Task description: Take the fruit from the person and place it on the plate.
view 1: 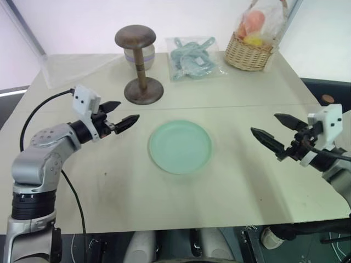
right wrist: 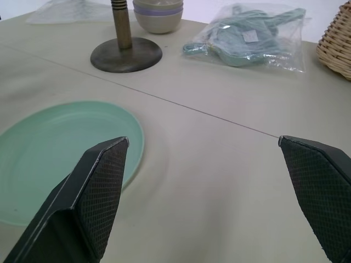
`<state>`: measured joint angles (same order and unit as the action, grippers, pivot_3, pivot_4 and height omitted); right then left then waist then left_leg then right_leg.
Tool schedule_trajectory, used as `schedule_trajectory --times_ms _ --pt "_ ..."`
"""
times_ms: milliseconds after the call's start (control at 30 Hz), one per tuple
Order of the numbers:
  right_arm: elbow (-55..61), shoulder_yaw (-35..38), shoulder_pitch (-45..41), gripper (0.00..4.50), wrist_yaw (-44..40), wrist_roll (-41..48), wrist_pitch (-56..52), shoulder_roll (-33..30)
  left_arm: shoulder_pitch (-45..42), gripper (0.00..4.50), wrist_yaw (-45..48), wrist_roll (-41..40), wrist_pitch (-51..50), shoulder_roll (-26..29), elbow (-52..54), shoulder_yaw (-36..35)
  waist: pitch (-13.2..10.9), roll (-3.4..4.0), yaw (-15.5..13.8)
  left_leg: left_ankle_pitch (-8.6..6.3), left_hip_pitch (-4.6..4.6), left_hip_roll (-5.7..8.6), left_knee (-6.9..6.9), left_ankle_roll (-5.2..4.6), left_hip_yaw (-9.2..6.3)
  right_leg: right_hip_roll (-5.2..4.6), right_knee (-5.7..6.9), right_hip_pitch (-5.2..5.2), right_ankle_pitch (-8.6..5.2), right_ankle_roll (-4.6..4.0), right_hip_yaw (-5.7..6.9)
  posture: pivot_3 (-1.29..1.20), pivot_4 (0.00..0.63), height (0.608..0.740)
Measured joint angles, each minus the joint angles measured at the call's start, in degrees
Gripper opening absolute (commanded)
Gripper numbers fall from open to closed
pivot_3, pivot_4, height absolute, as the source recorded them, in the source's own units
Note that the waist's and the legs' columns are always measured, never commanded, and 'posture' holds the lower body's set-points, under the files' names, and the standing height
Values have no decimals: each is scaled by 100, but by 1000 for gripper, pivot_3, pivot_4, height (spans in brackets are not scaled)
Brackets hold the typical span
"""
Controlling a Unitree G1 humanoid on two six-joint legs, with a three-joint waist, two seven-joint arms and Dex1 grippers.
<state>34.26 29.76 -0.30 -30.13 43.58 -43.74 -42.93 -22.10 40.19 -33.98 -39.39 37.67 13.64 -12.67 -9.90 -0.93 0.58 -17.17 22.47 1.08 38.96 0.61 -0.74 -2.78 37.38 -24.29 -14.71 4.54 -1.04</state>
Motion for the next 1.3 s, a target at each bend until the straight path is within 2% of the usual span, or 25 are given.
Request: schedule_trajectory --times_ms 1300 --pt "26 0 65 4487 44 30 1 -3 -21 4500 -17 -167 -2 -8 40 -34 0 0 0 0 0 0 0 0 0 1 0 0 0 0 0 0 150 740"
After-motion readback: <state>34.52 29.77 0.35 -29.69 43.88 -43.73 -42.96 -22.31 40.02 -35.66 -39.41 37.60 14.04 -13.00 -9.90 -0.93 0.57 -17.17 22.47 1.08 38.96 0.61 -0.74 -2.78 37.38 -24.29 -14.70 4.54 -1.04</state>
